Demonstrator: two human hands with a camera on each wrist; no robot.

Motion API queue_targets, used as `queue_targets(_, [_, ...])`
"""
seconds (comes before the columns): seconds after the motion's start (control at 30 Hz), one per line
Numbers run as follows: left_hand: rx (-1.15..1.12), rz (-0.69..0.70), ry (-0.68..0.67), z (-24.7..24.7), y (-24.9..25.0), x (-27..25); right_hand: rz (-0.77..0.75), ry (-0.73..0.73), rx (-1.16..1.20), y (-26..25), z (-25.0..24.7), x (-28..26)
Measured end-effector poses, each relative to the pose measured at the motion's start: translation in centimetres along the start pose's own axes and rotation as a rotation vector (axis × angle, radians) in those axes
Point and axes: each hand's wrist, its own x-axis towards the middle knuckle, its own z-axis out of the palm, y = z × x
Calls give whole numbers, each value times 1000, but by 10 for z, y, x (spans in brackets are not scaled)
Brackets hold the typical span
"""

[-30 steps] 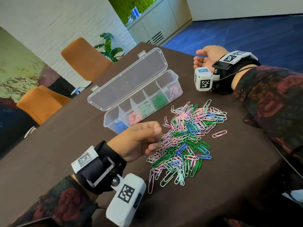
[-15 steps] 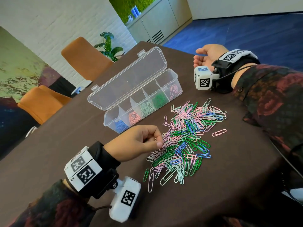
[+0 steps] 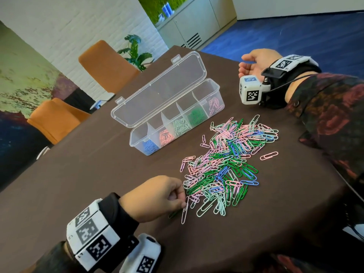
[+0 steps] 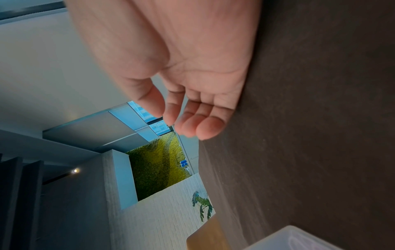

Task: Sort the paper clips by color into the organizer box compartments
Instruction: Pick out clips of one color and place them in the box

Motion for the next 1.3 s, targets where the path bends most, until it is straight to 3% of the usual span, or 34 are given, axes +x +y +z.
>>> queue_targets(0.23, [-131, 7, 136, -7, -17, -12, -10, -6, 15, 0, 0, 0])
queue_targets(0.57, [-53, 42, 71, 6, -16, -19, -13, 6, -8, 1, 1, 3])
queue_targets(0.63, [-296, 95, 55, 2, -16, -16, -14, 2, -4, 0, 1, 3])
queue_targets(0.77, [-1082, 162, 1, 0, -18, -3, 2, -36, 16, 0, -1, 4])
queue_targets(0.83, [-1292, 226, -54, 1, -18, 4, -1, -36, 16, 0, -1, 4])
queue_targets(0.93, [-1399, 236, -91, 2, -19, 14, -12, -33, 14, -1, -1, 5])
queue_targets(1.03, [-1289, 195, -60, 2, -14, 19, -8, -28, 11, 0, -1, 5])
queue_targets(1.07, [-1157, 182, -24, 1, -11, 19, -11, -22, 9, 0, -1, 4])
queue_targets(1.2, [-271, 224, 108, -8, 2, 19, -18, -8, 3, 0, 0, 4])
queue_targets(1.3, [-49, 221, 135, -10, 12, 20, -10, -5, -2, 0, 0, 4])
